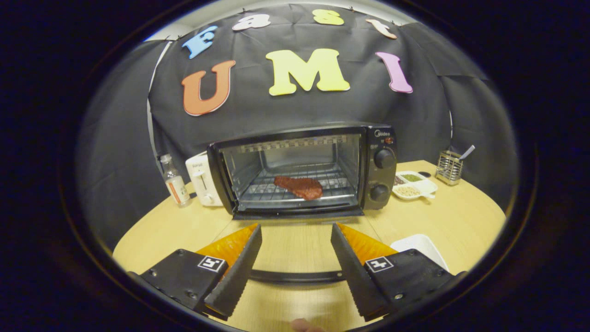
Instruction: Open the toaster oven, put the food inside, and close the toaster oven door.
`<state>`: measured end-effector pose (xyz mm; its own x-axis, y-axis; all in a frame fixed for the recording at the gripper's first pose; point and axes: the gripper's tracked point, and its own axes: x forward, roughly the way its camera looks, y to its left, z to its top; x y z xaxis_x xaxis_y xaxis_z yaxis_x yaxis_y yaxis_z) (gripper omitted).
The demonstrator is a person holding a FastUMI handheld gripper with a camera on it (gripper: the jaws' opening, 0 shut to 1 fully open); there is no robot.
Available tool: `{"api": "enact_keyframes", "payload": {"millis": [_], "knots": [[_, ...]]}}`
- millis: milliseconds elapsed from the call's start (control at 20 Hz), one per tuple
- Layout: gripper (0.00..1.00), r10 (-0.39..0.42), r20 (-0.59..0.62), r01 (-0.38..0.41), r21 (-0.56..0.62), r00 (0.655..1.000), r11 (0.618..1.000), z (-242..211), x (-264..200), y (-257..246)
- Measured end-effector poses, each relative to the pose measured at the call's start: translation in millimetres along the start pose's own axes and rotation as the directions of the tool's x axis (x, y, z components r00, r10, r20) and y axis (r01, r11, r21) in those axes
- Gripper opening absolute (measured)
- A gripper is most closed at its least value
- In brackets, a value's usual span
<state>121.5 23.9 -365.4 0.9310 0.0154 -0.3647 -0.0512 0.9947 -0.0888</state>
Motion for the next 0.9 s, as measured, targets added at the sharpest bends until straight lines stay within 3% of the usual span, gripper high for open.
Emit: {"api": "enact_keyframes", "payload": {"millis": [350, 500, 900], "knots": [[0.96, -0.075, -0.105, 0.071, -0.040, 0.992, 0.997, -57.9, -27.4, -3.9], [0.96, -0.067, -0.189, 0.059, -0.046, 0.980, 0.997, -86.4, -28.2, 3.9], [0.96, -0.071, -0.187, 0.061, -0.056, 0.980, 0.997, -81.5, -20.1, 10.7]]}}
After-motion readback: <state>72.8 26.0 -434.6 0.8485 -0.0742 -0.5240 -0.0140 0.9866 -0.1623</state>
